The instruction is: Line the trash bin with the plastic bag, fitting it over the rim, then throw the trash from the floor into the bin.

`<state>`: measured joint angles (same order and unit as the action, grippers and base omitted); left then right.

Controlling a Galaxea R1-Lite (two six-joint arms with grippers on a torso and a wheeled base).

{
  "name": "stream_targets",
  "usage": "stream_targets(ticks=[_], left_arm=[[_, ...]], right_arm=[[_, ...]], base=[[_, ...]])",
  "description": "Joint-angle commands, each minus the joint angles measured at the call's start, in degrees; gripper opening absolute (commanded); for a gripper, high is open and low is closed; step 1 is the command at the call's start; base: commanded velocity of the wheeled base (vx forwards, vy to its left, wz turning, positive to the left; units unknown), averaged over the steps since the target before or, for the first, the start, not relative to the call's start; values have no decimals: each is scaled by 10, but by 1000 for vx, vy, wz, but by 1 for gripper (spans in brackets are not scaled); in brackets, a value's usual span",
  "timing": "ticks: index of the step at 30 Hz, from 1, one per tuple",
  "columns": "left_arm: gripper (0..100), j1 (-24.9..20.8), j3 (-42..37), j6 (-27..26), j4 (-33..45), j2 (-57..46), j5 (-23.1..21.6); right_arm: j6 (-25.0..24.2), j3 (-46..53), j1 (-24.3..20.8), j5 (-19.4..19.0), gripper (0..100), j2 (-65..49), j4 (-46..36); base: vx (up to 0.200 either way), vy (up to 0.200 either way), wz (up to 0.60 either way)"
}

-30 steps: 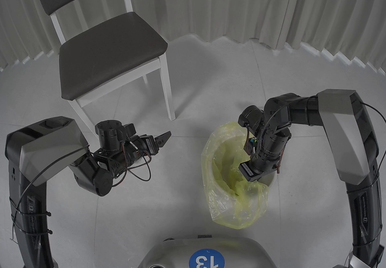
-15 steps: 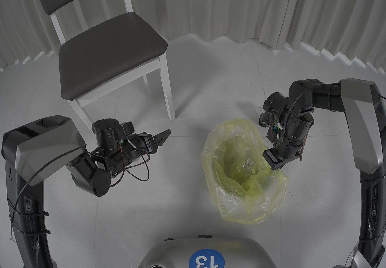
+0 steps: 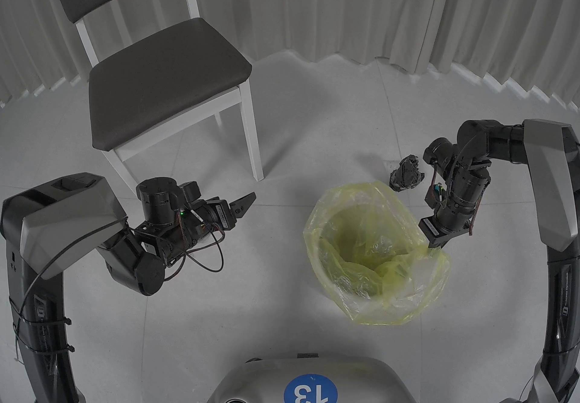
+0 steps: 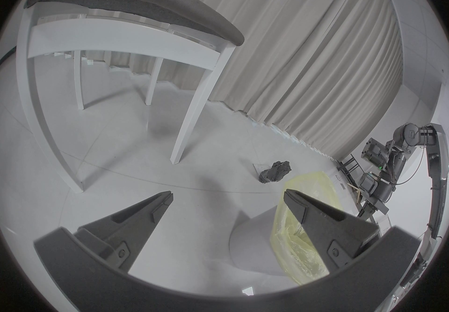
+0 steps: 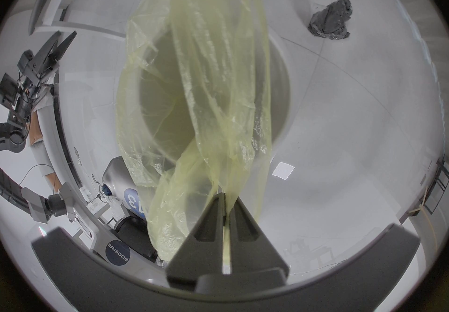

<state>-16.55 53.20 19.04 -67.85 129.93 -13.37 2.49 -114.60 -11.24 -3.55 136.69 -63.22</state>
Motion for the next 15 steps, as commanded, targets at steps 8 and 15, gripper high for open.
stream_targets(ticks=[8, 15], left_arm=[[100, 1, 0, -1, -2, 0, 0], [100, 1, 1, -1, -2, 0, -1]], right_arm=[[1, 0, 39, -6, 0, 26, 6], [9, 0, 45, -6, 100, 24, 0]], base=[[0, 0, 0], [0, 0, 0]])
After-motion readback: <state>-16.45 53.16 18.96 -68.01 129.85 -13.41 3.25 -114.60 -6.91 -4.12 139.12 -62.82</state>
